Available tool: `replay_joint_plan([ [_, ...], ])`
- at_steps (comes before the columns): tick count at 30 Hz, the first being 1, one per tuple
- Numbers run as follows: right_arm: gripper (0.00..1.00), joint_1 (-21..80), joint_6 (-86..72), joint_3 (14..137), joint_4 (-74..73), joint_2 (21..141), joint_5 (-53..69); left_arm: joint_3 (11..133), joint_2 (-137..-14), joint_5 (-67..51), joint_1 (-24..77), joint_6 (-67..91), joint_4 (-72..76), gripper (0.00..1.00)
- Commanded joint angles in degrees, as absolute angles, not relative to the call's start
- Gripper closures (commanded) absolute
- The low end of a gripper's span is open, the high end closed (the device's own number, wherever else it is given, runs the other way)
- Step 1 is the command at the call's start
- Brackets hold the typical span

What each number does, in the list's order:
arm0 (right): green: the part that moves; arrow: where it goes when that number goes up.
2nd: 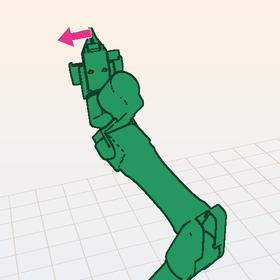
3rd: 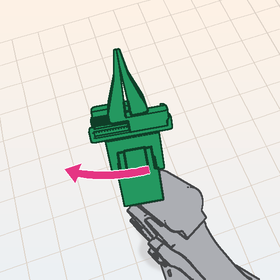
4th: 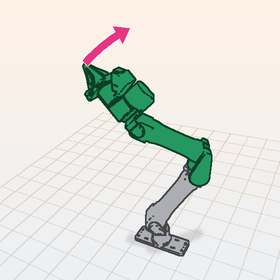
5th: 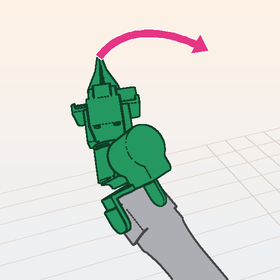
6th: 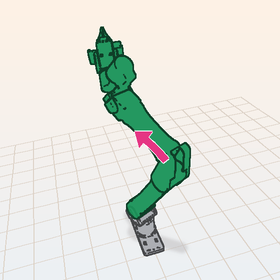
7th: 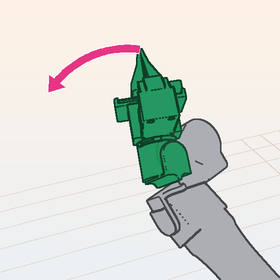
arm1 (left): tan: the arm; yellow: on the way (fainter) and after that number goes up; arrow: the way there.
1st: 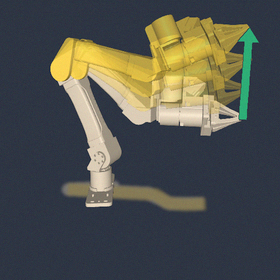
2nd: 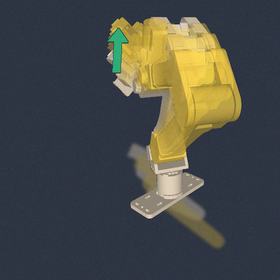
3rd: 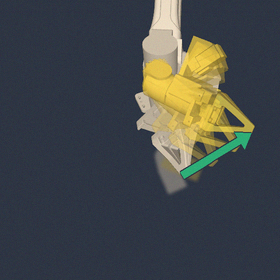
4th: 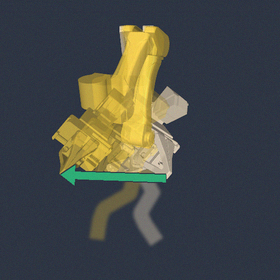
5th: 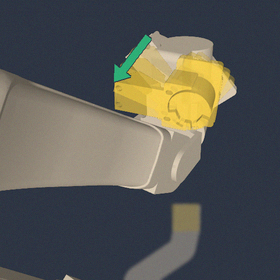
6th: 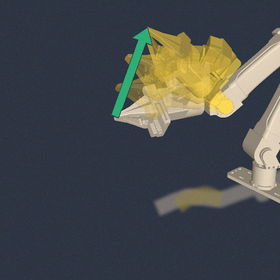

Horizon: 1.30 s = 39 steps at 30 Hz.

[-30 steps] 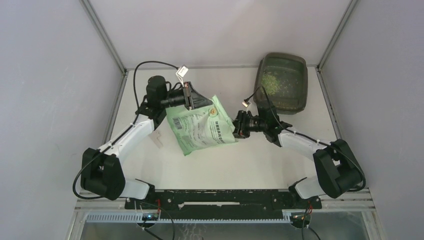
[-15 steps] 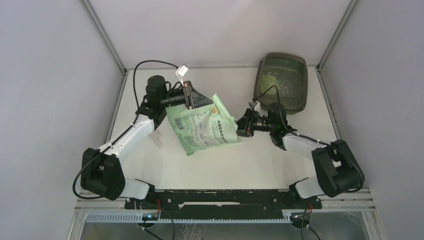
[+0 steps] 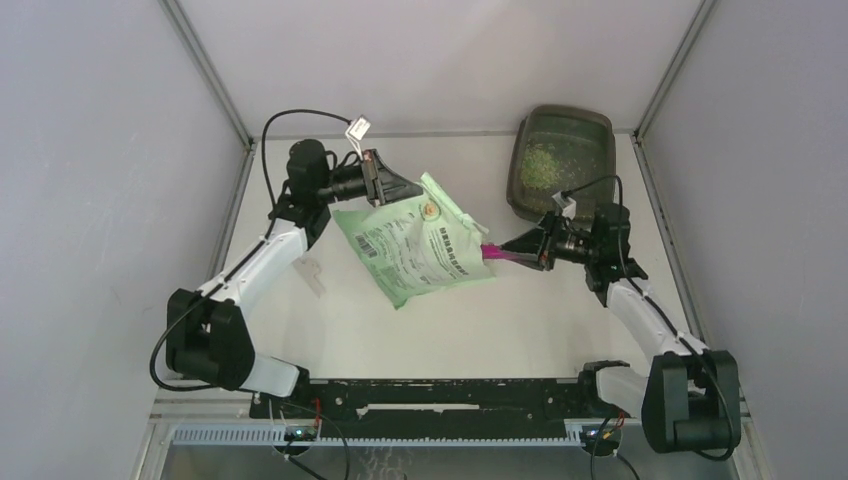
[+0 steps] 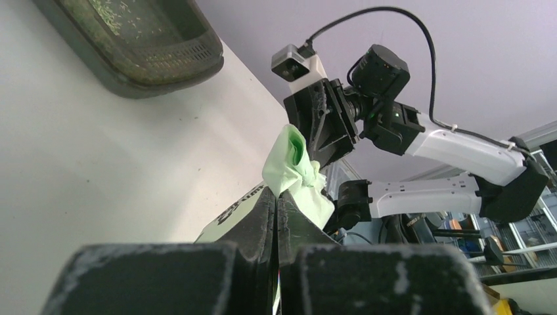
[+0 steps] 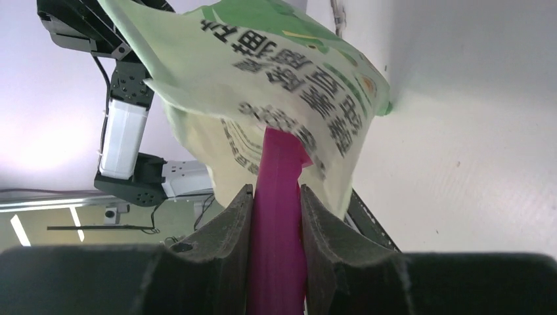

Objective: Fill the litter box with clean litter
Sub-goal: 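Scoop the cat litter from the cat litter bag.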

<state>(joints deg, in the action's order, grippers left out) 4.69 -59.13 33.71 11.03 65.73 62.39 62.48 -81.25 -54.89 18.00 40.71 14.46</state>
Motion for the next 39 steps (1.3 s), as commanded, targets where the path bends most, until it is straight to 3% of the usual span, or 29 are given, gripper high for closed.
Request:
replay_joint_plan([
  [1, 1.0, 0.6, -56.1, 32.5, 6.2, 60.1, 67.6, 70.1, -80.7, -56.8, 16.8, 43.2, 20.1, 0.98],
  [12, 1.0, -12.4, -57.6, 31.6, 1.4, 52.6, 71.1, 73.5, -81.1, -58.1, 13.8, 45.2, 20.9, 0.98],
  [18, 1.0, -14.1, -73.5, 27.6, 18.6, 51.9, 71.3, 74.7, -82.0, -58.4, 13.1, 49.6, 25.4, 0.98],
  [23, 1.0, -17.7, -79.1, 27.5, 23.3, 51.5, 71.7, 76.3, -82.1, -58.6, 11.3, 50.9, 25.8, 0.98],
  [33, 1.0, -18.0, -88.6, 27.7, 26.9, 53.6, 71.2, 78.1, -83.4, -60.3, 6.8, 56.6, 31.2, 0.98],
  [39, 1.0, -16.3, -84.1, 27.9, 22.7, 54.8, 70.1, 73.2, -84.4, -60.6, 6.9, 60.1, 38.5, 0.98],
])
